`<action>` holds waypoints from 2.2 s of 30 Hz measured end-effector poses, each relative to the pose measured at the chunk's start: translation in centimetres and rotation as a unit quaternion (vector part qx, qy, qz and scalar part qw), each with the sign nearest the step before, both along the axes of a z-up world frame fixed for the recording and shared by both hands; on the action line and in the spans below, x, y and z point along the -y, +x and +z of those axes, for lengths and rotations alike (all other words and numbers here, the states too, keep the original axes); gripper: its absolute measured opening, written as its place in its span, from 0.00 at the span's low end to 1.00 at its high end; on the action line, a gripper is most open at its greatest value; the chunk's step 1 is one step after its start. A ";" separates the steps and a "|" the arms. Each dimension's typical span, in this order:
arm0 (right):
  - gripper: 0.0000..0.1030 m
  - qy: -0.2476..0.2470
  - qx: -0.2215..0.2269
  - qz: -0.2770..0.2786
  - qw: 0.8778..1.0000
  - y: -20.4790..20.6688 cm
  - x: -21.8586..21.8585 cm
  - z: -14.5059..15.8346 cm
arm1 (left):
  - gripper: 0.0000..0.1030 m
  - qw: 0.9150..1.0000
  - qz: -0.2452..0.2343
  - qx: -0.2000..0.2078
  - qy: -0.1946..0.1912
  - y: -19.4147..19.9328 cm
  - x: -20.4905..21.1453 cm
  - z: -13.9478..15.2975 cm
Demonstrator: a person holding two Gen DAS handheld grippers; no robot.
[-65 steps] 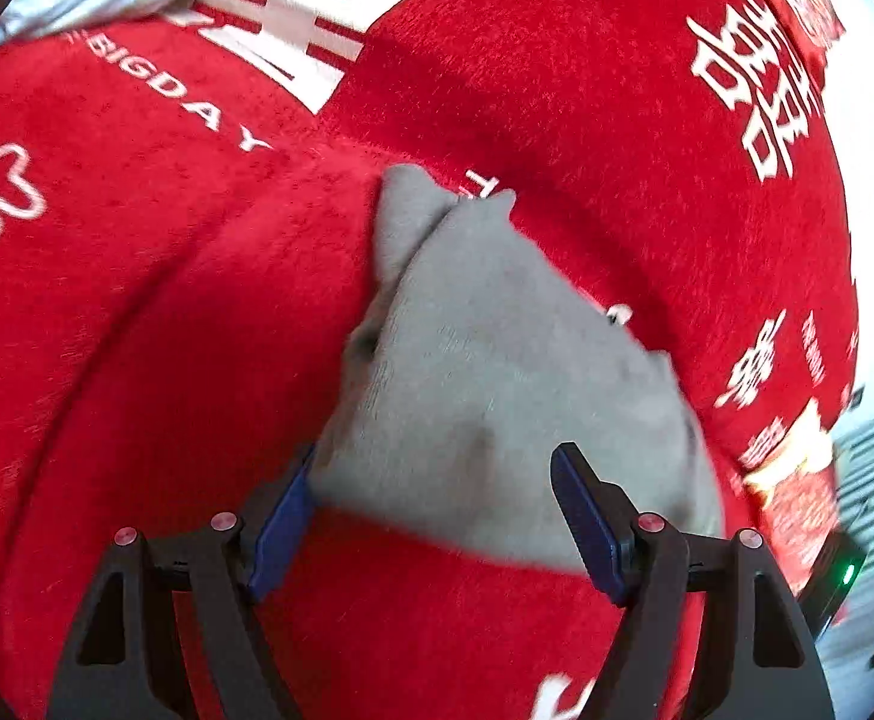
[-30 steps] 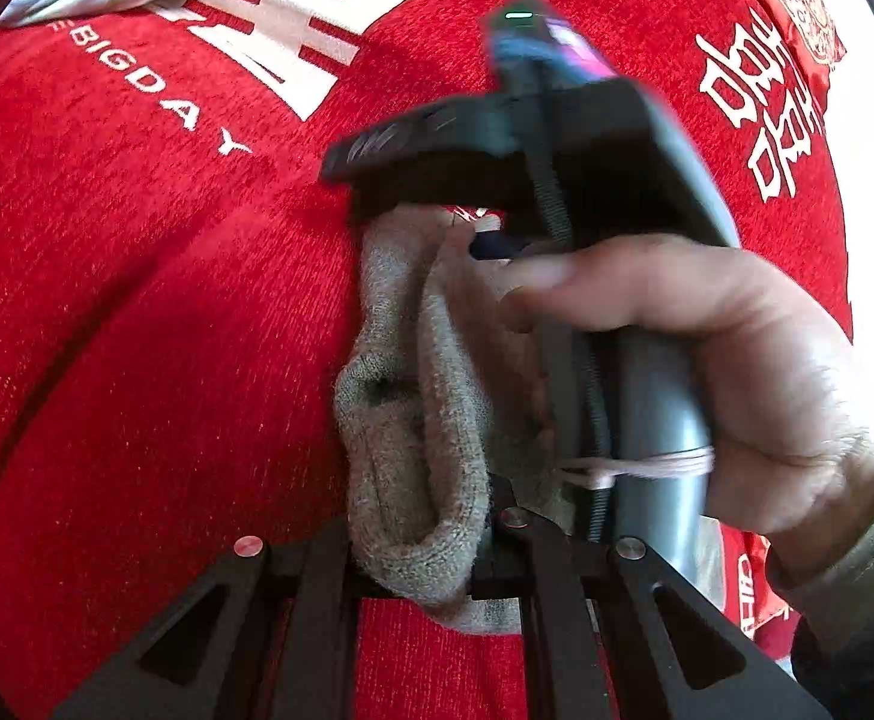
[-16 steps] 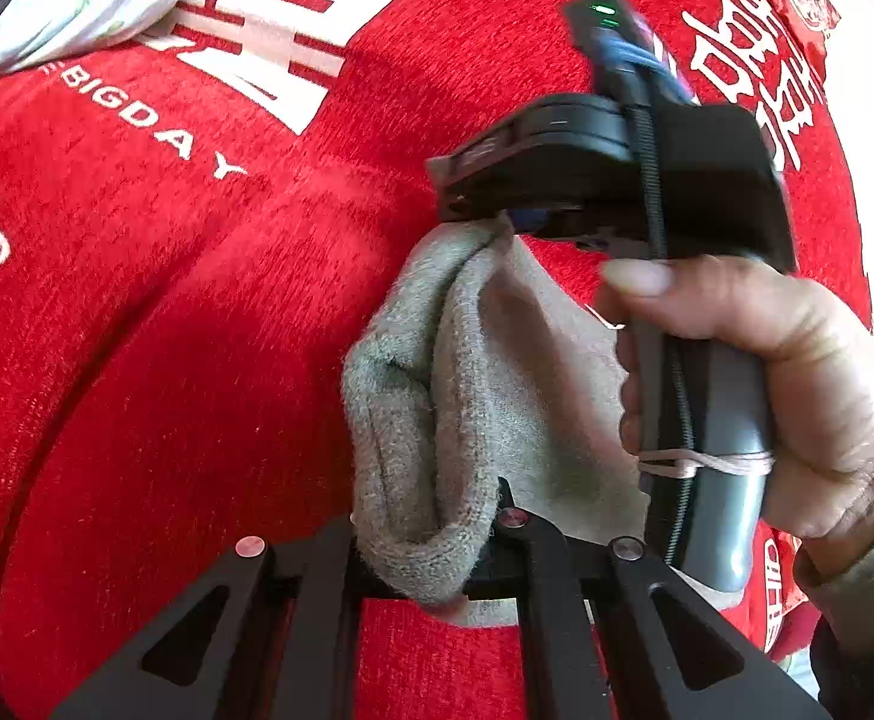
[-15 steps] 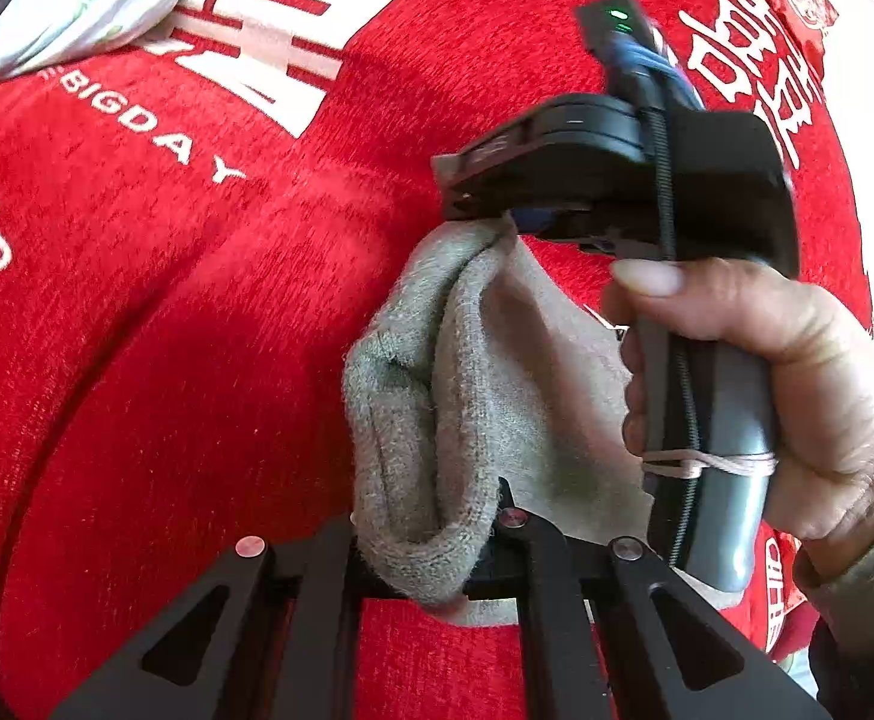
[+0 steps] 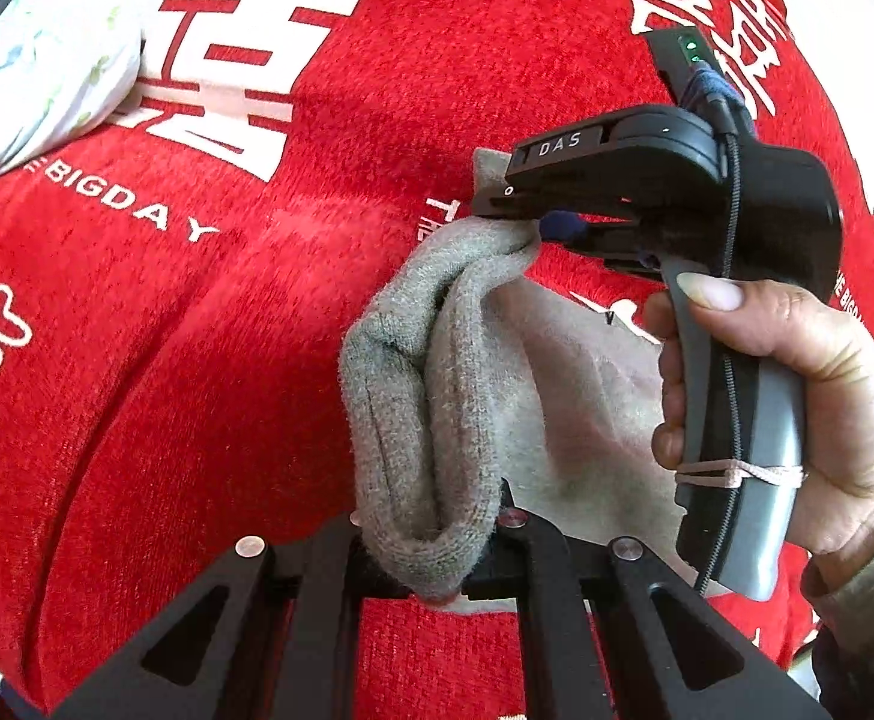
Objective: Fold small clothes
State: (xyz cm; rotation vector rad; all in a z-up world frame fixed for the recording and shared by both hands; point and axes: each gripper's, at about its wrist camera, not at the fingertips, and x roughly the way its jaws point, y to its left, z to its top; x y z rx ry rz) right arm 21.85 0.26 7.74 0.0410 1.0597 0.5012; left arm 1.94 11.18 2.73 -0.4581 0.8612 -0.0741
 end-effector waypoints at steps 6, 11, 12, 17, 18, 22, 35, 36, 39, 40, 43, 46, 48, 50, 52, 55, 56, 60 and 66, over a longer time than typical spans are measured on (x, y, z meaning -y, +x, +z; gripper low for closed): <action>0.23 0.038 -0.007 -0.014 0.999 -0.1 2.2 0.7 | 0.09 1.000 -0.010 0.002 0.019 0.5 1.3 1.4; 0.23 0.060 -0.008 -0.025 0.998 -0.1 3.9 1.1 | 0.09 0.999 -0.021 0.003 0.037 1.0 2.9 2.8; 0.23 0.063 -0.008 -0.026 0.998 0.0 4.2 1.1 | 0.09 0.999 -0.023 0.003 0.039 1.0 3.2 2.9; 0.23 0.086 -0.012 -0.038 0.995 0.3 6.0 1.6 | 0.09 0.998 -0.037 0.002 0.042 1.4 4.7 3.6; 0.22 0.091 -0.013 -0.039 0.995 0.4 6.4 1.7 | 0.09 0.998 -0.040 0.002 0.045 1.5 5.2 3.7; 0.22 0.100 -0.012 -0.041 0.994 0.6 7.5 2.0 | 0.09 0.997 -0.051 0.002 0.056 1.6 6.6 4.3; 0.22 0.122 -0.009 -0.056 0.991 0.9 12.5 2.9 | 0.09 0.990 -0.094 0.005 0.103 2.2 12.3 5.8; 0.22 0.123 -0.009 -0.057 0.991 0.9 12.8 2.9 | 0.09 0.990 -0.096 0.005 0.106 2.3 12.7 5.8; 0.23 0.127 -0.011 -0.060 0.990 0.9 13.8 2.9 | 0.09 0.988 -0.103 0.002 0.113 2.4 13.7 5.9; 0.22 0.129 -0.012 -0.062 0.990 0.9 14.1 2.9 | 0.09 0.988 -0.105 0.001 0.115 2.5 13.9 5.9; 0.23 0.138 -0.011 -0.063 0.988 0.9 14.9 2.9 | 0.09 0.986 -0.111 0.000 0.124 2.5 14.9 6.0; 0.22 0.146 -0.011 -0.064 0.987 0.9 15.7 2.9 | 0.09 0.984 -0.118 -0.002 0.134 2.6 15.8 6.0; 0.22 0.152 -0.013 -0.065 0.986 0.9 16.2 2.8 | 0.09 0.982 -0.122 -0.004 0.142 2.6 16.5 5.8; 0.22 0.160 -0.015 -0.065 0.985 0.8 17.0 2.6 | 0.09 0.980 -0.126 -0.003 0.152 2.5 17.2 5.8; 0.22 0.167 -0.017 -0.066 0.984 0.8 17.7 2.4 | 0.09 0.978 -0.132 -0.003 0.164 2.4 18.1 5.6; 0.22 0.172 -0.020 -0.064 0.983 0.8 18.9 2.0 | 0.09 0.974 -0.139 -0.002 0.176 2.3 19.1 5.4; 0.22 0.174 -0.022 -0.065 0.982 0.9 19.3 1.9 | 0.09 0.974 -0.141 -0.003 0.179 2.3 19.3 5.3; 0.22 0.187 -0.023 -0.065 0.980 0.8 20.5 1.4 | 0.09 0.970 -0.146 -0.002 0.192 2.2 20.2 5.1; 0.22 0.212 -0.018 -0.061 0.975 0.5 21.6 1.3 | 0.09 0.965 -0.155 -0.002 0.213 2.1 21.5 4.9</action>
